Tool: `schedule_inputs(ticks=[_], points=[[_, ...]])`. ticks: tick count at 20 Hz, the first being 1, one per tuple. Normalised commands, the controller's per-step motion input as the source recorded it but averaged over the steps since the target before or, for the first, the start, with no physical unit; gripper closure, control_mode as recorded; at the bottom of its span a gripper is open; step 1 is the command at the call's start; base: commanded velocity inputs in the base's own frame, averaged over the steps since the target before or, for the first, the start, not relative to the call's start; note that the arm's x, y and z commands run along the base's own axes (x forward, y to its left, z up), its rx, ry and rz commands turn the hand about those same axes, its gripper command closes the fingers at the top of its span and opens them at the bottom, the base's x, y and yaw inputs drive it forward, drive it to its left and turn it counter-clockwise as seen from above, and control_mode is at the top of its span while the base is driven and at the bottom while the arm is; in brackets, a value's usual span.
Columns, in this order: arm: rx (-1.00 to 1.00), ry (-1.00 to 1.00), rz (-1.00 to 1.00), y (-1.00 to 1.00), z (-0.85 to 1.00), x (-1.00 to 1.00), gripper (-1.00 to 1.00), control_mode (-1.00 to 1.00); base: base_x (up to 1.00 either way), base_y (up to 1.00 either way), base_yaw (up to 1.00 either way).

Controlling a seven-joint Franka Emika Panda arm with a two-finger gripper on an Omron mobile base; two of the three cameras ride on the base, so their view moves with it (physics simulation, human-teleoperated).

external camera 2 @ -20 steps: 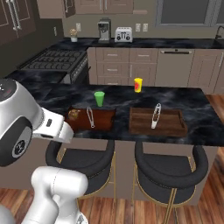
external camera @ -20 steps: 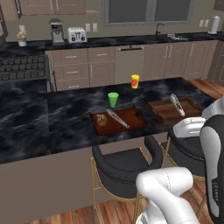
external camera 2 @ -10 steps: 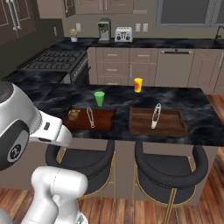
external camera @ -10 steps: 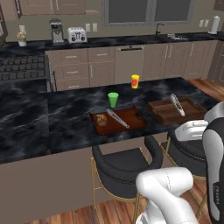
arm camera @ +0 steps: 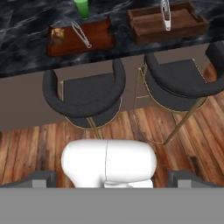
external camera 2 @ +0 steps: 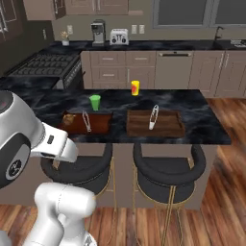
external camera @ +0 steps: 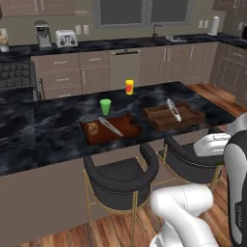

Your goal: Gather the mushroom and carrot from the fridge and place them on a tray on the dining counter. Then gather the chicken drumsticks from the fridge and place them on the other tray.

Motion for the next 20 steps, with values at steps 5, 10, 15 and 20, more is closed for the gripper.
schedule_inputs(ticks=[5, 10, 15, 20], points=[[0.00, 0.00, 0.00, 0.00, 0.00, 0.00, -1.00, 1.00, -0.20, -0.50, -0.45], [0.00, 0.00, 0.00, 0.00, 0.00, 0.00, -1.00, 1.00, -0.04, -0.54, -0.52], [0.00, 0.00, 0.00, 0.00, 0.00, 0.00, -1.00, 1.00, 0.00, -0.64, -0.54], [0.00, 0.00, 0.00, 0.00, 0.00, 0.00, -1.00, 1.00, 0.11, -0.67, -0.55]])
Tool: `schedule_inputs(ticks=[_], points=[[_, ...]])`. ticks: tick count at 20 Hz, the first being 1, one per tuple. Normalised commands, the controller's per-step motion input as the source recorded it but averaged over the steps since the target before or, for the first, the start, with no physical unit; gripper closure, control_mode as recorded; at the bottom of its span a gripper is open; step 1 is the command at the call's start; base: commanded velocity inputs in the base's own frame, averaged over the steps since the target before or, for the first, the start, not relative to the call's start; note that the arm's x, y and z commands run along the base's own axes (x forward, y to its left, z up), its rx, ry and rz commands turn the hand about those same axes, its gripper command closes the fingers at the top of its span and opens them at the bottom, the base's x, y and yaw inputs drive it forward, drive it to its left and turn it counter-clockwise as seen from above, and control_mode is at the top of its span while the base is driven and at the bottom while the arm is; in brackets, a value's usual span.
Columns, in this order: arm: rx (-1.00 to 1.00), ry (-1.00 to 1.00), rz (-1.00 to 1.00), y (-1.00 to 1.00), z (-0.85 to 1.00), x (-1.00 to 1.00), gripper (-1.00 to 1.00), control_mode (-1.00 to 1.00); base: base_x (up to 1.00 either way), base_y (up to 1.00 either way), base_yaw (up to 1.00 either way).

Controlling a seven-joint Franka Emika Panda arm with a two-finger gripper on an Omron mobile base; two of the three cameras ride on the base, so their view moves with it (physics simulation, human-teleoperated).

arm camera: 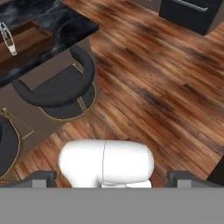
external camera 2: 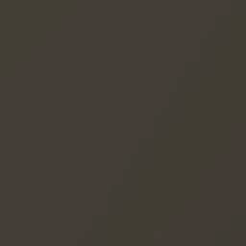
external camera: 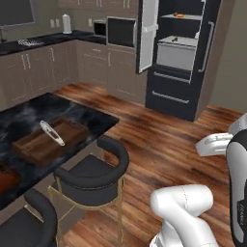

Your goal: Gather the mushroom and carrot from the fridge and place them on a tray on the dining counter. Then gather the chicken drumsticks from the fridge and place them on the other tray.

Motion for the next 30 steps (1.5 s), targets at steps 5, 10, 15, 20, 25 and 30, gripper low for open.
schedule_inputs(ticks=[5, 10, 15, 20, 25, 30], points=[[0.00, 0.00, 0.00, 0.00, 0.00, 0.00, -1.00, 1.00, 0.55, -0.56, -0.51], [0.00, 0.00, 0.00, 0.00, 0.00, 0.00, -1.00, 1.00, 0.94, -0.37, -0.36], [0.00, 0.00, 0.00, 0.00, 0.00, 0.00, -1.00, 1.00, 1.00, -0.20, -0.17], [0.00, 0.00, 0.00, 0.00, 0.00, 0.00, -1.00, 1.00, 1.00, -0.02, -0.13], [0.00, 0.00, 0.00, 0.00, 0.00, 0.00, -1.00, 1.00, 1.00, 0.07, -0.13], [0.00, 0.00, 0.00, 0.00, 0.00, 0.00, -1.00, 1.00, 1.00, 0.36, -0.10]])
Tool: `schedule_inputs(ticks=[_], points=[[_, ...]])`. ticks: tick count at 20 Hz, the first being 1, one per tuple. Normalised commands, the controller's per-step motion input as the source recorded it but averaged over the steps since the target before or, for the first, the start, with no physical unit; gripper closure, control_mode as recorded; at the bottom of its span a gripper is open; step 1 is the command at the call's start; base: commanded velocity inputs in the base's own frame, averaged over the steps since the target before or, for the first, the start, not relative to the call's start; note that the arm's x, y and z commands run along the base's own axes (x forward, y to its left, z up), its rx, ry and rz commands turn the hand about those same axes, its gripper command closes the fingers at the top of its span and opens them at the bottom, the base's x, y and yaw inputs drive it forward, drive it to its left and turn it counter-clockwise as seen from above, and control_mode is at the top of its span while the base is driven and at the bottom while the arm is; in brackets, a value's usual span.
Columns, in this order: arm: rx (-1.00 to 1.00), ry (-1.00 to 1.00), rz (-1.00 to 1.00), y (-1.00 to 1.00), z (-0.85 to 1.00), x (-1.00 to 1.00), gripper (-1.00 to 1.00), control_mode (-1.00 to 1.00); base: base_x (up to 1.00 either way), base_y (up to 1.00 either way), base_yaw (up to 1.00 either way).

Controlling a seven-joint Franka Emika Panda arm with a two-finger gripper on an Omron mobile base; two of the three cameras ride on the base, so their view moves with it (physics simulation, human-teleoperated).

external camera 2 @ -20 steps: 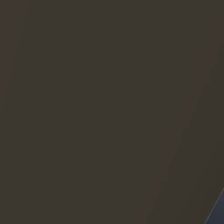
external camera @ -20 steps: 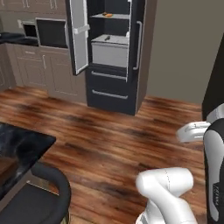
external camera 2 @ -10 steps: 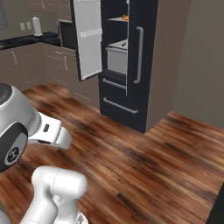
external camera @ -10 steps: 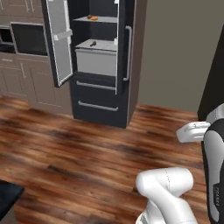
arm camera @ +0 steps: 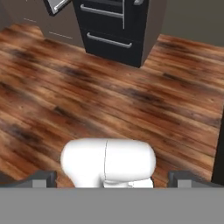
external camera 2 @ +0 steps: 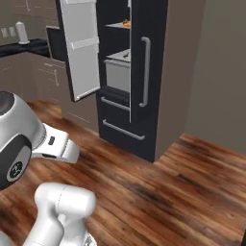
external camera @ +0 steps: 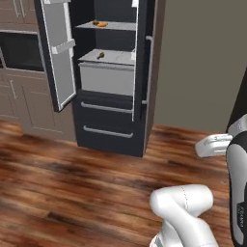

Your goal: Gather the mushroom and carrot from the fridge and place them on a tray on the dining counter. Then gather the chicken drumsticks from the fridge and place them on the other tray.

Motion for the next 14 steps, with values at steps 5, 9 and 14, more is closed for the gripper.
schedule_inputs(ticks=[5, 9, 14], points=[[0.00, 0.00, 0.00, 0.00, 0.00, 0.00, -1.00, 1.00, 1.00, 0.53, -0.09], [0.00, 0.00, 0.00, 0.00, 0.00, 0.00, -1.00, 1.00, 1.00, 0.51, -0.11], [0.00, 0.00, 0.00, 0.00, 0.00, 0.00, -1.00, 1.00, 1.00, 0.48, -0.14]])
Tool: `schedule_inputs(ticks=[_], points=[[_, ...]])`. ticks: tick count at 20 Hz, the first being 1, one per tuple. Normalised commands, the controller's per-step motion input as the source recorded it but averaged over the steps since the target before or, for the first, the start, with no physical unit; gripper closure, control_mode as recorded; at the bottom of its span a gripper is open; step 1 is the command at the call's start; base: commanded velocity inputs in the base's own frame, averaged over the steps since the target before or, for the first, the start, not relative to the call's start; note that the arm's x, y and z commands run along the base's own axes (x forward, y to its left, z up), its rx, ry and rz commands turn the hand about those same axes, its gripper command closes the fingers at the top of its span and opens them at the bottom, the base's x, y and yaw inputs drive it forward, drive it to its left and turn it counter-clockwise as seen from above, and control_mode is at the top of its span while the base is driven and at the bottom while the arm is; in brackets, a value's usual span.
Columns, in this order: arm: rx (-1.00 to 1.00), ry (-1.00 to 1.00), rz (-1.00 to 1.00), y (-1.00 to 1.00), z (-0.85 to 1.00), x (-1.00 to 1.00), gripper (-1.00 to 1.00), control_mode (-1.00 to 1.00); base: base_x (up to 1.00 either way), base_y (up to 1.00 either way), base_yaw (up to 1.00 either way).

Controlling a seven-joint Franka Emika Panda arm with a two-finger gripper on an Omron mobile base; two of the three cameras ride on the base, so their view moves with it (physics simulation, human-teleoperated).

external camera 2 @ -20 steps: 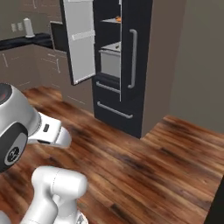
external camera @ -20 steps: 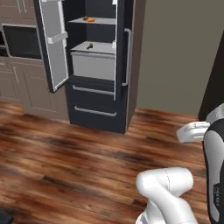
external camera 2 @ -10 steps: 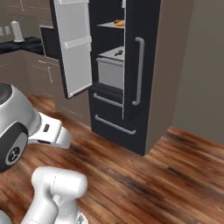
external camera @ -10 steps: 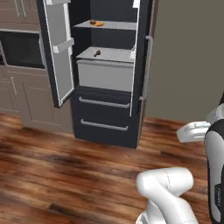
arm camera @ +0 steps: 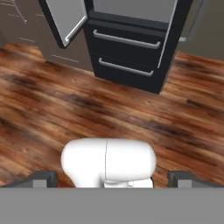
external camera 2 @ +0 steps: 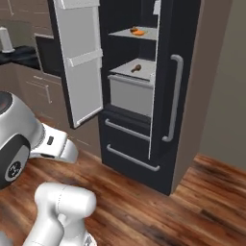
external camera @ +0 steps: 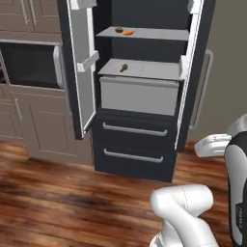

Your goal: Gather the mushroom and carrot from the fridge and place them on a tray on the dining counter. Then gather the chicken drumsticks from the fridge and place them on the other tray.

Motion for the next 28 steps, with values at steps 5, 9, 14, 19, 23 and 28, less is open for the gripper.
schedule_inputs(ticks=[5, 9, 14, 19, 23, 28], points=[[0.00, 0.00, 0.00, 0.00, 0.00, 0.00, -1.00, 1.00, 0.98, 0.46, -0.14], [0.00, 0.00, 0.00, 0.00, 0.00, 0.00, -1.00, 1.00, 0.92, 0.36, -0.17], [0.00, 0.00, 0.00, 0.00, 0.00, 0.00, -1.00, 1.00, 0.81, 0.21, -0.26], [0.00, 0.00, 0.00, 0.00, 0.00, 0.00, -1.00, 1.00, 0.79, 0.15, -0.29], [0.00, 0.00, 0.00, 0.00, 0.00, 0.00, -1.00, 1.00, 0.78, 0.17, -0.28], [0.00, 0.00, 0.00, 0.00, 0.00, 0.00, -1.00, 1.00, 0.79, 0.25, -0.30]])
